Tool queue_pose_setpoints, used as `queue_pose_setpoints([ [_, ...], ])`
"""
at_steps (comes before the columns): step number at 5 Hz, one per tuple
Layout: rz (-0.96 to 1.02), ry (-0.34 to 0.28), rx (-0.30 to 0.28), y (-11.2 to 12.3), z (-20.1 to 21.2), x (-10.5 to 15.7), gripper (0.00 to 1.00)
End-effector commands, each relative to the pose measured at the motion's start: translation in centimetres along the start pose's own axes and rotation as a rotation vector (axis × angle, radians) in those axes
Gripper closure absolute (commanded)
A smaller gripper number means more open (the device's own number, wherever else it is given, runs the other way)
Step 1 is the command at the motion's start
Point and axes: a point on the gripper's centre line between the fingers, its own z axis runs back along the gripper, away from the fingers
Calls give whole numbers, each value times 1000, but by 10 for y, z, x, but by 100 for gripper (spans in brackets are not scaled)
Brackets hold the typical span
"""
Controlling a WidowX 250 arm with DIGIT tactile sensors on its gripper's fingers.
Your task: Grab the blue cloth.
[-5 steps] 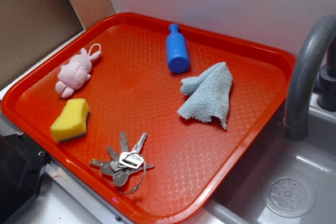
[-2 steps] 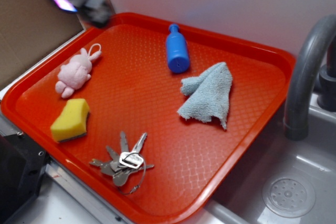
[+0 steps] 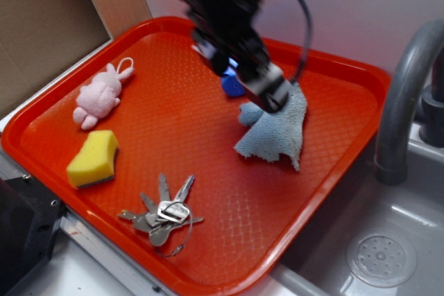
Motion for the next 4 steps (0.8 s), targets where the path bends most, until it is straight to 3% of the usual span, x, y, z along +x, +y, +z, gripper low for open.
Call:
queue_pose_setpoints([
  [1,-2,-14,-89,4,-22,24,0],
  [2,-28,43,-108,-4,-31,17,0],
  [3,13,61,-143,-2,-31,13,100],
  [4,5,111,-277,2,-29,8,100],
])
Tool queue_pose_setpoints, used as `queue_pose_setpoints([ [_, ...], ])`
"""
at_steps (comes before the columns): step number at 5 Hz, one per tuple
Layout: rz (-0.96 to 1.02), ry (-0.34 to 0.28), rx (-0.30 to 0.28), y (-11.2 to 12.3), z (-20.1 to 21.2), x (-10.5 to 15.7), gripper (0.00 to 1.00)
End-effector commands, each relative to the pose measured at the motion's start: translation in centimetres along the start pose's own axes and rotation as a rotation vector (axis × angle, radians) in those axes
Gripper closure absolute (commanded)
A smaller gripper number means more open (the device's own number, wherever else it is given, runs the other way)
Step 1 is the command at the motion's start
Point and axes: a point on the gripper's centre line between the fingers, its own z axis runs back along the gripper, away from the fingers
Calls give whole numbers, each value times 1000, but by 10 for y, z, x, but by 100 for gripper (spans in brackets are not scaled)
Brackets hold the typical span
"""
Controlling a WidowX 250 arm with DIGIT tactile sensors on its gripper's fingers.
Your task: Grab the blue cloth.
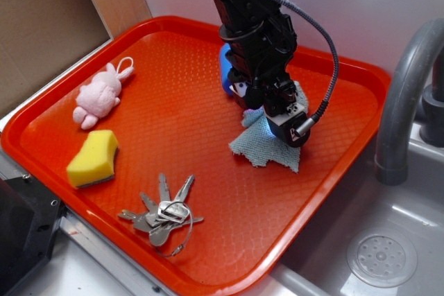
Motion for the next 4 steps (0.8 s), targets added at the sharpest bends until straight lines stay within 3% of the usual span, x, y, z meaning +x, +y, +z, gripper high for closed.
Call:
queue_pose_setpoints([
  [1,6,-55,-156,5,32,-5,100],
  [2,-4,-116,-127,9,50,-21,100],
  [3,82,-240,-8,36,106,-50,100],
  [4,278,-172,16,71,164,-65,100],
])
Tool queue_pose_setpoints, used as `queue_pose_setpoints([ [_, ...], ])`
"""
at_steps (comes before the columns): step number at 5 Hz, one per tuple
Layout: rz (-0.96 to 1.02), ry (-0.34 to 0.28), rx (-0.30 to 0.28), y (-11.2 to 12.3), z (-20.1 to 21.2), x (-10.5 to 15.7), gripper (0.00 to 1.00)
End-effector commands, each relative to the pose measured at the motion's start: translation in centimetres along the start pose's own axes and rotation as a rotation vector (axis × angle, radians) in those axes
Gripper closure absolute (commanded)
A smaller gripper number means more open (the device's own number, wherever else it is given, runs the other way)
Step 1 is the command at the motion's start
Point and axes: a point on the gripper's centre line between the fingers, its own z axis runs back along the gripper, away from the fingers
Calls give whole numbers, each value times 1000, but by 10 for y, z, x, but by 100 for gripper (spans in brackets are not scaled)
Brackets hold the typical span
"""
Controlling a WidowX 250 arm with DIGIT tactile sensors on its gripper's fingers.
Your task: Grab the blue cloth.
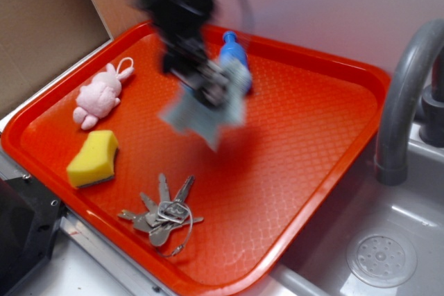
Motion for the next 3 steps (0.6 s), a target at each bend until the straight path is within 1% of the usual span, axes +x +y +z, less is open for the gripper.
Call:
queue_pose_setpoints([
  [1,401,64,67,70,127,0,100],
  [2,398,120,-14,111,165,-3,100],
  [3,370,57,31,103,155,-12,100],
])
